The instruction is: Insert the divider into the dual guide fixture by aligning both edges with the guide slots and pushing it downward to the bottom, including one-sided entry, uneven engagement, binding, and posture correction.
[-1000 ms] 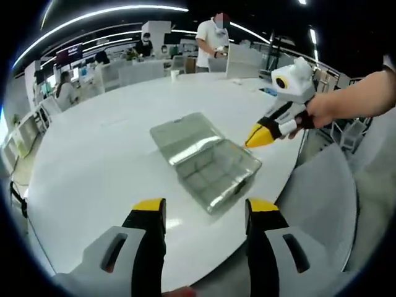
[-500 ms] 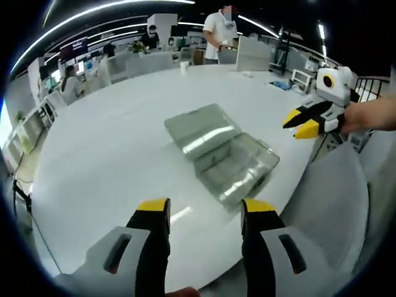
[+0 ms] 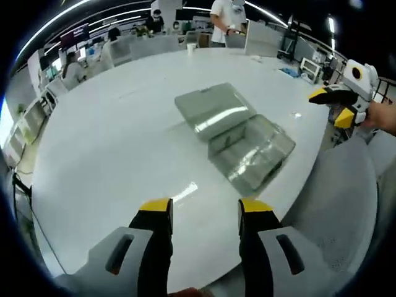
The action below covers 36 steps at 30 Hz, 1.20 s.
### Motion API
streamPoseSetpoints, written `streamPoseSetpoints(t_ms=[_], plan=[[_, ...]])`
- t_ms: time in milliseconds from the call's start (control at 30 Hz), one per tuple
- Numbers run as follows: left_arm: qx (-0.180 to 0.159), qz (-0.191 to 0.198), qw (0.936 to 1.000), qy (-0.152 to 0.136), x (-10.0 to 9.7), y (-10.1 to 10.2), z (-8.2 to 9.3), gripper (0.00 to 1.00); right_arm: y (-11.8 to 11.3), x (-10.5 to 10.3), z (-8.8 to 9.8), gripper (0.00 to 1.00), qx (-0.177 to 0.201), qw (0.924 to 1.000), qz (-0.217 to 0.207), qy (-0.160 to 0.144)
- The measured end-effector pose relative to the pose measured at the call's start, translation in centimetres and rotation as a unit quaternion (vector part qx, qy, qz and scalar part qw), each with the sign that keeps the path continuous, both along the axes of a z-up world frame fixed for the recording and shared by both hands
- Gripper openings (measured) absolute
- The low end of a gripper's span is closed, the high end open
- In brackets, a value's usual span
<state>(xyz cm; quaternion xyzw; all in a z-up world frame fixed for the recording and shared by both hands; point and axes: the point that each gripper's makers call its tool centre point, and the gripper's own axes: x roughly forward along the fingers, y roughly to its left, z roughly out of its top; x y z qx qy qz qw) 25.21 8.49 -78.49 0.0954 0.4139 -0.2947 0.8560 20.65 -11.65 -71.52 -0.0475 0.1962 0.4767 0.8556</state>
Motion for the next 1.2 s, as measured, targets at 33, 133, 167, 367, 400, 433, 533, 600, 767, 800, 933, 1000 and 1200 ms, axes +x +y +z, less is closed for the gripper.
streamPoseSetpoints(t_ms=[33,133,167,367,400,433,533,600,767,800,933,1000,1200], plan=[[-0.001,0.003,1.0000,0.005,0.1,0.0,-0.2,0.39,0.0,-0.1,-0.1,0.36,-0.001,1.0000,0.002,0.000],[-0.008,0.011,0.9998,0.016,0.4,-0.2,-0.6,0.39,-0.2,-0.5,-0.1,0.36,-0.003,1.0000,0.002,-0.002],[-0.005,0.013,0.9996,0.023,0.5,-0.2,-0.8,0.38,-0.2,-0.6,-0.2,0.36,-0.003,1.0000,0.002,-0.003],[-0.008,0.023,0.9986,0.046,1.0,-0.5,-1.8,0.37,-0.7,-0.8,-0.1,0.36,-0.003,0.9999,-0.005,-0.008],[-0.011,0.028,0.9982,0.052,1.2,-0.5,-2.0,0.36,-0.7,-0.8,-0.1,0.36,-0.002,1.0000,-0.006,-0.007],[-0.012,0.031,0.9979,0.055,1.3,-0.5,-2.2,0.36,-0.8,-0.8,-0.1,0.36,-0.002,0.9999,-0.006,-0.009],[-0.014,0.045,0.9968,0.065,1.4,-0.3,-2.5,0.35,-0.9,-0.9,-0.1,0.36,-0.005,0.9999,-0.005,-0.012],[-0.017,0.056,0.9958,0.070,1.6,0.0,-2.8,0.35,-1.0,-0.9,0.0,0.36,-0.005,0.9999,-0.006,-0.015],[-0.012,0.061,0.9950,0.079,1.5,0.2,-3.2,0.35,-1.2,-0.7,0.0,0.37,-0.010,0.9998,-0.006,-0.018],[-0.012,0.062,0.9946,0.082,1.4,0.1,-3.3,0.35,-1.2,-0.7,0.0,0.37,-0.010,0.9998,-0.005,-0.018],[-0.002,0.064,0.9940,0.089,1.3,0.1,-3.9,0.36,-1.2,-0.6,-0.2,0.38,-0.016,0.9997,-0.003,-0.020],[0.006,0.064,0.9936,0.093,1.2,0.1,-4.2,0.37,-1.2,-0.6,-0.2,0.38,-0.017,0.9996,-0.002,-0.021],[0.019,0.068,0.9927,0.098,1.3,0.0,-5.0,0.39,-1.3,-0.7,-0.3,0.38,-0.019,0.9996,-0.002,-0.020]])
